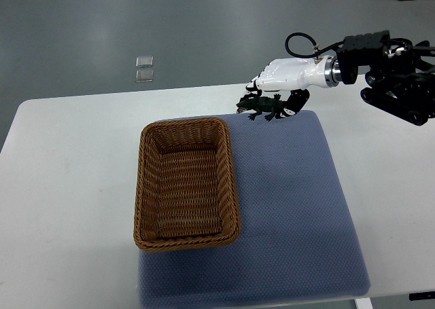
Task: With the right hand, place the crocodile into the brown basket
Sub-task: 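Lift the crocodile with the right hand and carry it over the basket, then lower the crocodile into the basket and open the right hand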
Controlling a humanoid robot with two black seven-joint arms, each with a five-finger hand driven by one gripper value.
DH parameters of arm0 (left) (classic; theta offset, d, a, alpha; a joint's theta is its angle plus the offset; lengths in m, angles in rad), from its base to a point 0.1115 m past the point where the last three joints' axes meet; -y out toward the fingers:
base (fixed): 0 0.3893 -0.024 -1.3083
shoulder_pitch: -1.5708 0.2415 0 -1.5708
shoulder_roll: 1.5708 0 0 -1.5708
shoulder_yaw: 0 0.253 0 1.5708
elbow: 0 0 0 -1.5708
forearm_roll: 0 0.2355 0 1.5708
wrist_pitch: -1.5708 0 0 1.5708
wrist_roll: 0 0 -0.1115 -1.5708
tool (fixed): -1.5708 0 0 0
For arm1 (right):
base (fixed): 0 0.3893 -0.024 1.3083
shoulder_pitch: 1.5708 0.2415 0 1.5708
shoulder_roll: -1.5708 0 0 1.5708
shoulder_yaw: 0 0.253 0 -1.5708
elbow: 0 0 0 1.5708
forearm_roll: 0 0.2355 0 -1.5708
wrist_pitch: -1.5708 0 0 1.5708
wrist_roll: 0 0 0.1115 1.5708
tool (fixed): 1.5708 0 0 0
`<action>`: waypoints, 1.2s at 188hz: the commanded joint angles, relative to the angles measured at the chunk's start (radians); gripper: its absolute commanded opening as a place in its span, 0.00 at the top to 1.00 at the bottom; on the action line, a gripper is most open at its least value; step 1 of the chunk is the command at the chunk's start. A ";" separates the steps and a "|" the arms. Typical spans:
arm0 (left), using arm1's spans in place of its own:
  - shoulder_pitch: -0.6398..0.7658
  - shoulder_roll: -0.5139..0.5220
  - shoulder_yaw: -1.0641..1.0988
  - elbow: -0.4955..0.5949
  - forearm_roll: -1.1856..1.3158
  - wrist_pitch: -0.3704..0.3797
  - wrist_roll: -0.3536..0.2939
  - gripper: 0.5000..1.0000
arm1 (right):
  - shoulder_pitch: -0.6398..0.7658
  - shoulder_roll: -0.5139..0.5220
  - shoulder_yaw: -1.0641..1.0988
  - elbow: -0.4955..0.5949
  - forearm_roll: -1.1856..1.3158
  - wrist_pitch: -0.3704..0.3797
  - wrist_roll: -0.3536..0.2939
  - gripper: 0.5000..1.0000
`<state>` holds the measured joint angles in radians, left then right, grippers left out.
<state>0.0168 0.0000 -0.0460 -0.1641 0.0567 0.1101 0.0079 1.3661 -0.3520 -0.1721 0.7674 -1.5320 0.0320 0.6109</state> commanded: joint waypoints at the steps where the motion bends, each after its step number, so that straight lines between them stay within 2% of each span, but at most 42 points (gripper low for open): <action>1: 0.000 0.000 0.000 0.000 0.000 0.000 0.000 0.00 | 0.042 0.056 0.000 0.001 0.003 0.043 0.000 0.65; 54: 0.000 0.000 0.000 0.000 0.000 0.000 0.000 0.00 | 0.094 0.231 0.000 0.003 0.013 0.100 0.000 0.64; 83: 0.000 0.000 0.000 0.000 0.000 0.000 0.000 0.00 | 0.094 0.324 -0.004 0.003 0.013 0.109 0.000 0.61; 92: 0.000 0.000 0.000 0.000 0.000 0.000 0.000 0.00 | 0.088 0.341 -0.004 0.001 0.013 0.108 0.000 0.57; 101: 0.000 0.000 0.000 0.000 0.000 0.000 0.000 0.00 | 0.082 0.347 -0.007 0.000 0.013 0.108 0.000 0.56; 112: 0.000 0.000 0.000 0.000 0.000 0.000 0.000 0.00 | 0.074 0.347 -0.012 0.000 0.013 0.105 0.000 0.50; 127: 0.000 0.000 0.000 0.000 0.000 0.000 0.000 0.00 | 0.059 0.341 -0.012 0.000 0.013 0.103 0.000 0.49; 141: 0.000 0.000 0.000 0.000 0.000 -0.001 0.000 0.00 | 0.053 0.337 -0.012 0.000 0.013 0.103 0.000 0.43; 158: 0.000 0.000 0.000 0.000 0.000 0.000 0.000 0.00 | 0.039 0.340 -0.010 0.000 0.013 0.100 0.000 0.41; 175: 0.000 0.000 0.000 0.000 0.000 0.000 0.000 0.00 | 0.024 0.343 -0.012 0.000 0.013 0.098 0.000 0.31; 190: 0.000 0.000 0.000 0.000 0.000 -0.001 0.000 0.00 | 0.014 0.344 -0.009 -0.005 0.016 0.095 0.000 0.17; 226: 0.000 0.000 0.000 0.000 0.000 0.000 0.000 0.00 | 0.014 0.335 -0.007 -0.008 0.062 0.095 0.000 0.15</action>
<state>0.0167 0.0000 -0.0460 -0.1641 0.0570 0.1101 0.0077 1.3812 -0.0097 -0.1812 0.7612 -1.4951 0.1273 0.6108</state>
